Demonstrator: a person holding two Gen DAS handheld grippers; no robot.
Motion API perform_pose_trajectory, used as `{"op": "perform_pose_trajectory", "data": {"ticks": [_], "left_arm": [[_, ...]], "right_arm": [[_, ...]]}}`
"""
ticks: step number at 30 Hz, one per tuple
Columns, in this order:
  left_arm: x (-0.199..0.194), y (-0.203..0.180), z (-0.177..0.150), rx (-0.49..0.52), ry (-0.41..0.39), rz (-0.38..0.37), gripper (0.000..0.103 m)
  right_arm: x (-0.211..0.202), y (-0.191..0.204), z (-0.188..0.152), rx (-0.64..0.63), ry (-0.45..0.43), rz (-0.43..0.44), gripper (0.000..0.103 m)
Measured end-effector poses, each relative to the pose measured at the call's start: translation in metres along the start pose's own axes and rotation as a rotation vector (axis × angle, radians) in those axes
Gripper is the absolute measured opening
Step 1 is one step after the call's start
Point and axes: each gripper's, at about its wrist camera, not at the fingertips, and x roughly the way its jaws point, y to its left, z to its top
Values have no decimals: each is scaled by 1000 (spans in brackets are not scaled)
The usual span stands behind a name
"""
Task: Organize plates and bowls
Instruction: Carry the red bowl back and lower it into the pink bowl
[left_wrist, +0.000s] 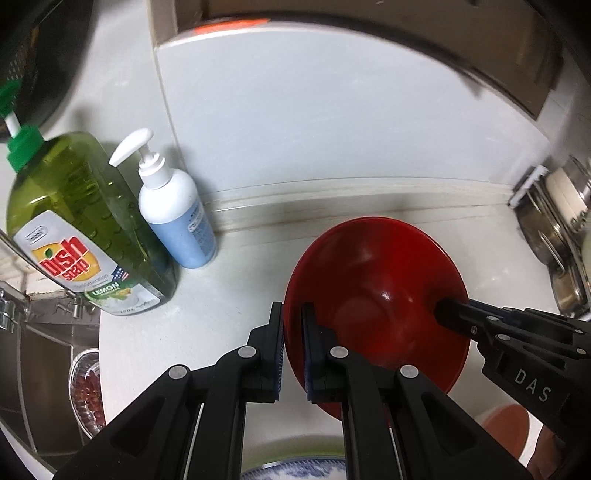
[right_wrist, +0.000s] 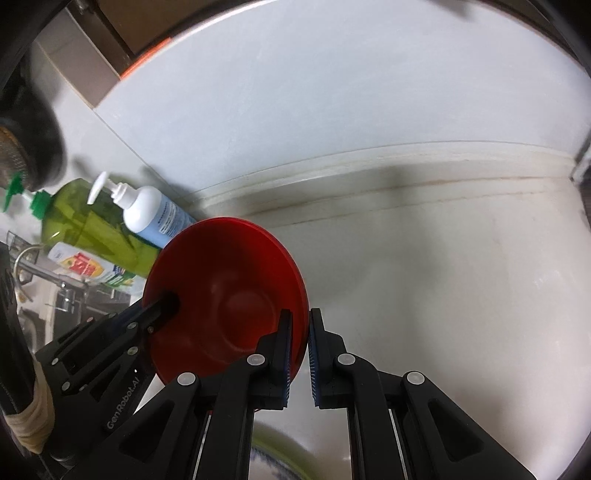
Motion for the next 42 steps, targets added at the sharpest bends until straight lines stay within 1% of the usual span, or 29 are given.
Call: {"op": "perform_pose_trajectory", "data": {"ticks": [9,18,25,32,34,42], "left_arm": [[-46,-49,-30,54,-50,-55,11],[-61,-89,-59,94,-38,-143,11],[-74,-126,-82,150,-33,-201,11],[-73,-154,-104,194,17,-252,11],[-73,-161,-111,212,26,-256,11],[-63,-181,-134,243,85,-262,11]], "right_arm": [[-42,-21,-44,26,-50,-18,10],[-93,-58,-84,71,-131,-89,10],[-123,-89,-124,125,-151,-121,10],[-139,-116,-159,180,-149,-154,10],[-141,-123,-169,193,-142,-170,10],[-135,-145,-195,238,-95,-180,10]]}}
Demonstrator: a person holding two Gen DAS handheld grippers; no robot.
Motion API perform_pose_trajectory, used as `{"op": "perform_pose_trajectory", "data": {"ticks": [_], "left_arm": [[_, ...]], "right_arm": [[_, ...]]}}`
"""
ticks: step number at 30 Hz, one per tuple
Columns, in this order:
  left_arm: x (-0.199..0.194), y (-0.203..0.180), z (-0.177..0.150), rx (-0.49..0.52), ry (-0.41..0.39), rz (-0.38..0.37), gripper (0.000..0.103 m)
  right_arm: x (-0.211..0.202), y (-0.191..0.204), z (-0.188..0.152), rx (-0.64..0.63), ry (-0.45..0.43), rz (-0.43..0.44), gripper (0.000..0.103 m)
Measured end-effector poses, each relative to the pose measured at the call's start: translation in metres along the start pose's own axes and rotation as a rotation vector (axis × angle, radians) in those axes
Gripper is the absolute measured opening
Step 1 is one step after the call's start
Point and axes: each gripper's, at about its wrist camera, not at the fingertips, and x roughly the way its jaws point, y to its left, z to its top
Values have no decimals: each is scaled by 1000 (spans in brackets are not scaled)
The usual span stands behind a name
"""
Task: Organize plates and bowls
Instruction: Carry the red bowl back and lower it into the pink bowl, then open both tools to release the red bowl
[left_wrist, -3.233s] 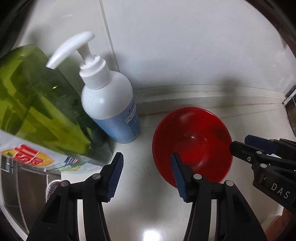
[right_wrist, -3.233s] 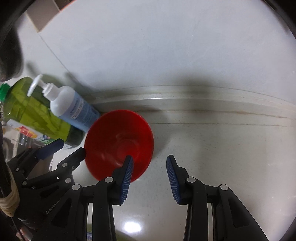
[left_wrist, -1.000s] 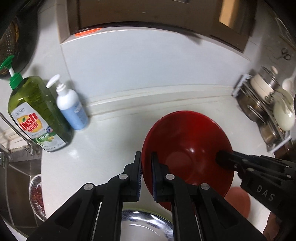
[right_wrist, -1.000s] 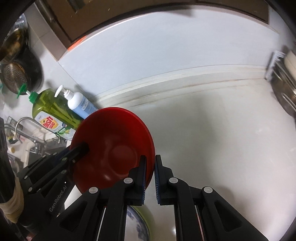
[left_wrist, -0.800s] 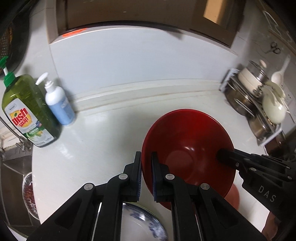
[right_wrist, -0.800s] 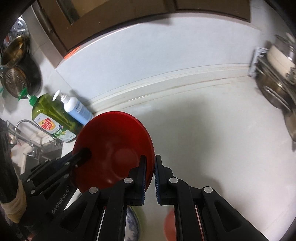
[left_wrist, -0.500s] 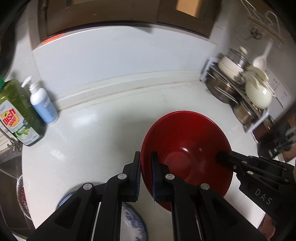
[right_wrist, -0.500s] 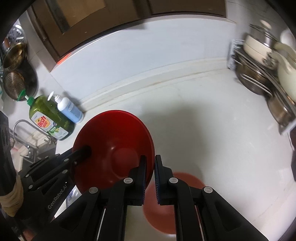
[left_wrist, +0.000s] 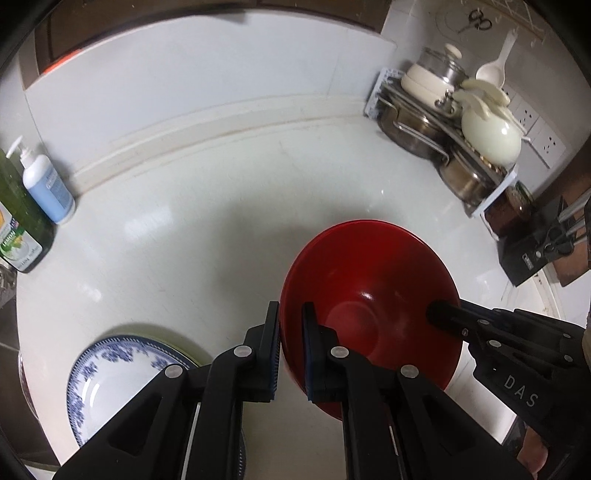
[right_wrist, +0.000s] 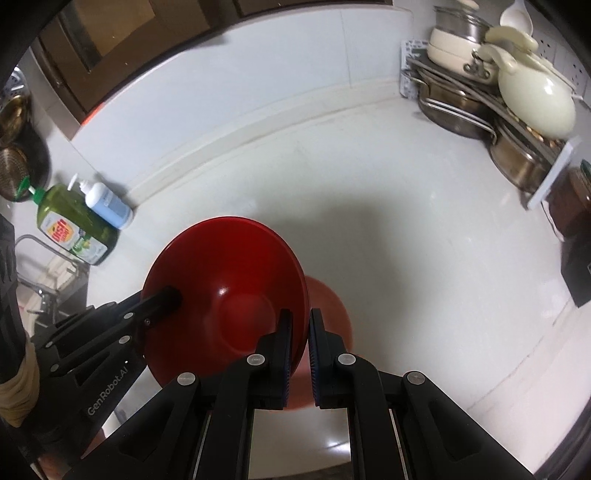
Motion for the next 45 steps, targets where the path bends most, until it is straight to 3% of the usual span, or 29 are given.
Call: {"op": "perform_pose_trajectory", "data": {"ticks": [12,24,27,34,37,39,45], "left_arm": [[28,-10,-15,5,84,10,11],[44,-8,-16,-7,126,21,12],[44,-9,-15,-1,122,26,21],[35,-7,-14,18,91,31,31],[28,-6,-11,22,68,37,37],[23,-3,-7,24,49,51,42],[21,11,-1,7,44,112,51]], "right_arm": [[25,-22,-14,12,67,-10,10],[39,-19,-17,-73,103,-56,11],[39,-20,-16,-84,98,-60,11],[34,-24,-13,-69,80,-44,12],[29,-25,-13,-48,56,-32,21],[25,-27,-12,-27,32,-18,35],[20,-34,-10,49,-27,-21,37]]}}
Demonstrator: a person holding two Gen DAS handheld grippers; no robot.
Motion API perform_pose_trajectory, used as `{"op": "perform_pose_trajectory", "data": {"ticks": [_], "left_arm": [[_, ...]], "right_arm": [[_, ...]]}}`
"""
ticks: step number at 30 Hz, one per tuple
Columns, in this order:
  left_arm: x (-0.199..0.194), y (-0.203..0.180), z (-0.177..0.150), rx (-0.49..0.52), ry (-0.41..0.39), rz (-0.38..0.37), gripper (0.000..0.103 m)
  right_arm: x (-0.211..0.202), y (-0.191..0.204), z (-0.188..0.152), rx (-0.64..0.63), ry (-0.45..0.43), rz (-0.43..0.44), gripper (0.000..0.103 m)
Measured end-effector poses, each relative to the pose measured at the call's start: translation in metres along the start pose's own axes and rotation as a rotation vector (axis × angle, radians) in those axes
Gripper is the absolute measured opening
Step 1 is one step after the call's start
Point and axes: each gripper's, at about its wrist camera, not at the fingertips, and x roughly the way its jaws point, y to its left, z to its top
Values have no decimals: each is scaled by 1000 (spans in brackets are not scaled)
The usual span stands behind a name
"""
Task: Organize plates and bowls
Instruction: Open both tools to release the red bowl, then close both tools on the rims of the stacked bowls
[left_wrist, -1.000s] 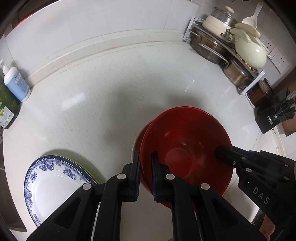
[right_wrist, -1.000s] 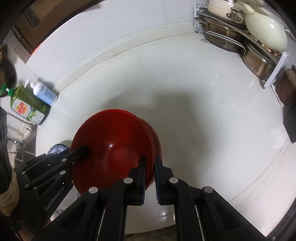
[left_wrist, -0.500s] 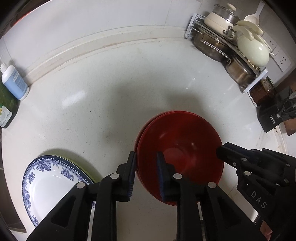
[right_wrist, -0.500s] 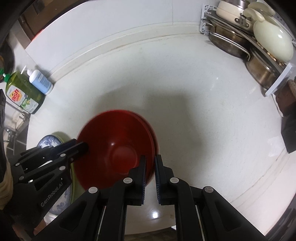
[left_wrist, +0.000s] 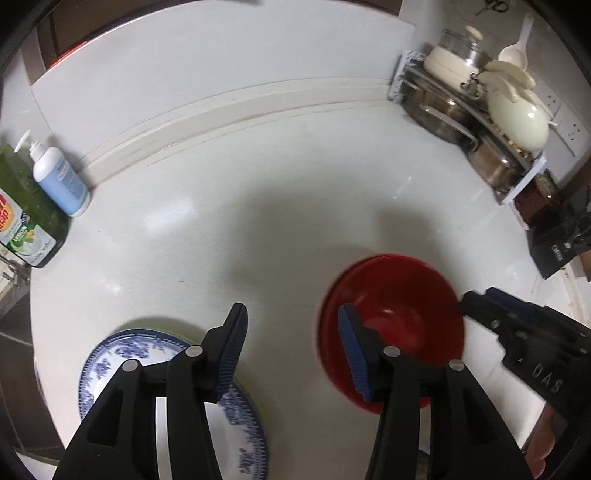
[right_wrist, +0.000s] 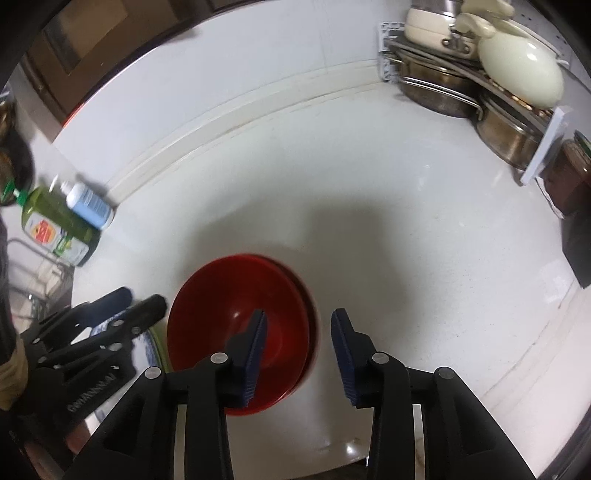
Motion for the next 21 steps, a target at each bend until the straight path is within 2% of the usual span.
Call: {"op": "perform_pose_trajectory", "data": {"ticks": [4,12,21], "left_arm": [[9,1,-4,32,28,23,53],[36,-1,-7,6,88,-7,53],[53,1,-3,-9,152,-54,44]], "right_arm": [[9,-2,-3,28,2,-20,37],[30,-6,-12,75,55,52,37],[56,-16,-16,132,148,57,37]]}}
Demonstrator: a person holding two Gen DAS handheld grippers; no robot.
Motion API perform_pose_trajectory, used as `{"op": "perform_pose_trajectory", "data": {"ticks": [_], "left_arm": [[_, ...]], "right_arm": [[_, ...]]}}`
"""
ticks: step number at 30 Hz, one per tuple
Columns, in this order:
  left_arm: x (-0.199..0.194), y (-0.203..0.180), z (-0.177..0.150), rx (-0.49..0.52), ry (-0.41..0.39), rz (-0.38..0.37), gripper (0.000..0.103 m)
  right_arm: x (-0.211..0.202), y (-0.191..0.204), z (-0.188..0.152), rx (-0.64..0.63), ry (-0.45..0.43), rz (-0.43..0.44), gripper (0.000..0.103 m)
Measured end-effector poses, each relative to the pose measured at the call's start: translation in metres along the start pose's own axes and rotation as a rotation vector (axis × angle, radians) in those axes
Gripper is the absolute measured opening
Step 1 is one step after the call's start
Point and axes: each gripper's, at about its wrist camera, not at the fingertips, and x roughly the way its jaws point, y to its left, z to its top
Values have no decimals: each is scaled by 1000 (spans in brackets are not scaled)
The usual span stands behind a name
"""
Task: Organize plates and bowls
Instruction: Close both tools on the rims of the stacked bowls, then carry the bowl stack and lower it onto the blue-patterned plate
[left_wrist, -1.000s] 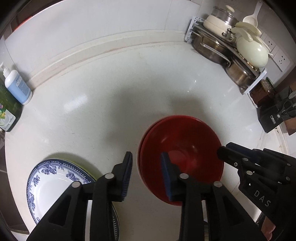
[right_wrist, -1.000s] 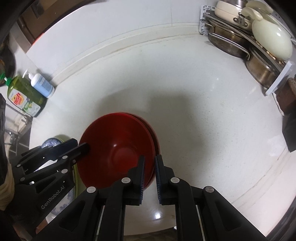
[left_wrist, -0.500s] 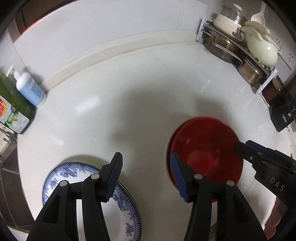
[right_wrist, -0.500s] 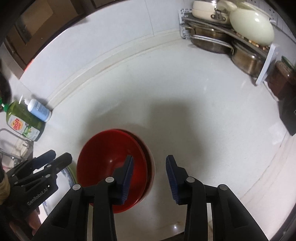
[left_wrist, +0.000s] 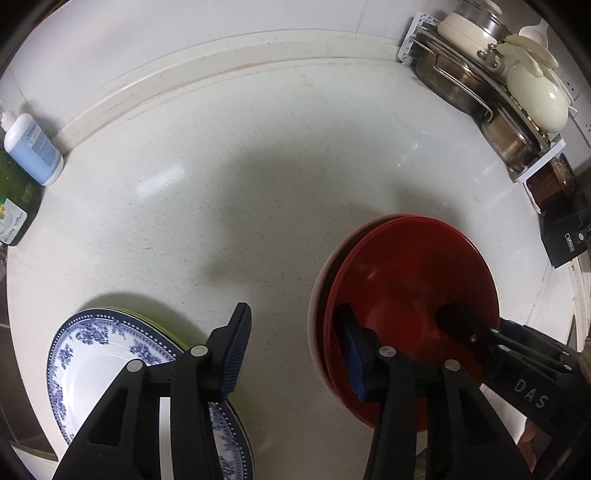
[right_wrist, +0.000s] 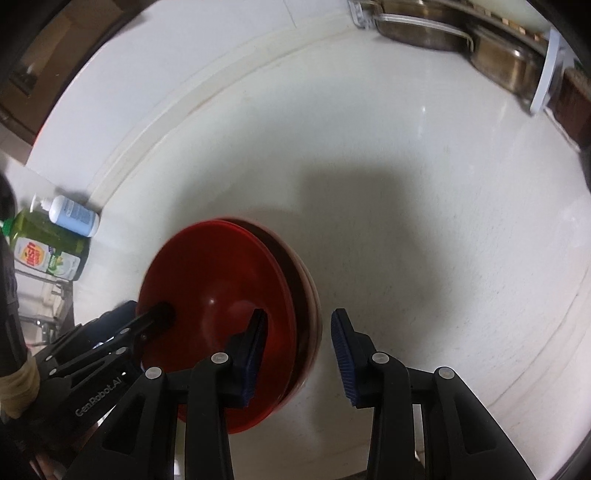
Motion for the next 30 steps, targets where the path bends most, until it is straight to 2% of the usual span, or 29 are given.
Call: {"op": "perform_pose_trajectory", "data": {"ticks": [4,6,9,15,23,30], "left_arm": [[3,0,2,-15,19,-37,33],[5,-2,2,-20,31,-54,28],[13,-1,3,-33,72,-97,21],[16,2,4,-69,92,-120,21],[13,0,3,-75,89,-102,21],[-10,13,0,-90,37,-96,21]], "right_arm": [[7,-4,-1,7,37,-10,34],[9,-6,-2,17,53,7,26],[11,-7,-2,22,60,15,25],[11,-3,-2,18,60,0,24],[12,-1,0,17,59,-12,23],[-2,8,-1,-6,35,-3,23]]}}
